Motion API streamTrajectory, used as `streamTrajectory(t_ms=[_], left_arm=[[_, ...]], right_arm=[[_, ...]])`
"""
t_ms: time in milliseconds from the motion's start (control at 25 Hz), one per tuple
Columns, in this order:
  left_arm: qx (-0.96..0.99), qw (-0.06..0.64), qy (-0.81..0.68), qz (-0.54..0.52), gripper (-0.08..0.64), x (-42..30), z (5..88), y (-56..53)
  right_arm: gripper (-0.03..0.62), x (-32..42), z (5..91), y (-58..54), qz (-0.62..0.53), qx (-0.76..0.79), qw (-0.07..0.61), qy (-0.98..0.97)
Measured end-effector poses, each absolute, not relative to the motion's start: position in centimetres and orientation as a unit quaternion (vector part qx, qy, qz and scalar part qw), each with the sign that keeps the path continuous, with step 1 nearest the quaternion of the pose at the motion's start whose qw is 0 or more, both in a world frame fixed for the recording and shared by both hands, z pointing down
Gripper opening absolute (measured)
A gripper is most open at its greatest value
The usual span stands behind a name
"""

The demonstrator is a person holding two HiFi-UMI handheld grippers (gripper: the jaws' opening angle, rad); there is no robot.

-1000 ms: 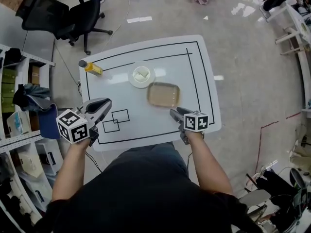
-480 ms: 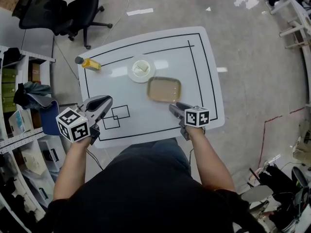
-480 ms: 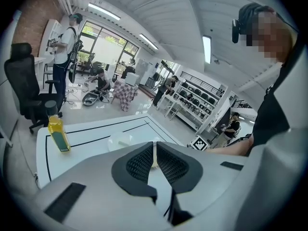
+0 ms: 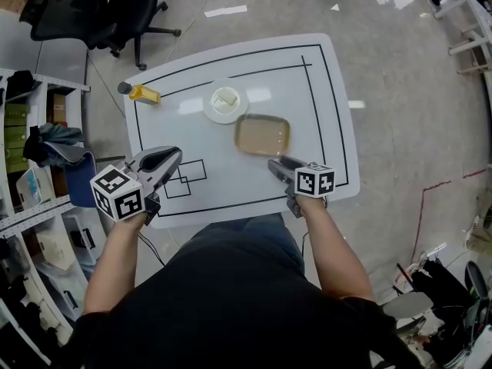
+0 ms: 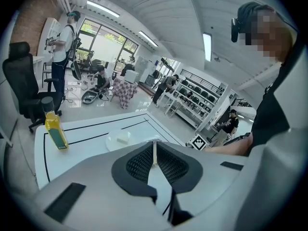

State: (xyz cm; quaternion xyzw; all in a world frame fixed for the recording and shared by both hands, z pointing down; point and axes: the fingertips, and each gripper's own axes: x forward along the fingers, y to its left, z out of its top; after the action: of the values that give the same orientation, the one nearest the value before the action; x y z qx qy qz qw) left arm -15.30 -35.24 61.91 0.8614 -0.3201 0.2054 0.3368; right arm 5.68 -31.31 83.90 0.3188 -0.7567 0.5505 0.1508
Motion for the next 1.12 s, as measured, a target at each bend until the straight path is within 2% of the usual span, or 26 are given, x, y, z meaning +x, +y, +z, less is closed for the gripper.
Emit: streamTrajectory(t_ms=[120,560,1120], left_arm=[[0.861,0.337,-0.318,0.208,0.038,-15.0,62.0,-35.1],[0.859,0.342,-0.317,0.211,0.038,-15.2,62.5,-34.4],[0.859,0.347,-0.313,0.210,0.038,-15.3,63.0,-34.5]], right_arm=[[0.211,5.7,83.7,-31.5,0.552,0.316,0.138,-0.759],[0.129,6.0,83.5,-31.5,0.554,0.314,0.132,-0.759],[0.070,6.0,83.3,-32.1,0.569,0.320,0.104,-0.750]])
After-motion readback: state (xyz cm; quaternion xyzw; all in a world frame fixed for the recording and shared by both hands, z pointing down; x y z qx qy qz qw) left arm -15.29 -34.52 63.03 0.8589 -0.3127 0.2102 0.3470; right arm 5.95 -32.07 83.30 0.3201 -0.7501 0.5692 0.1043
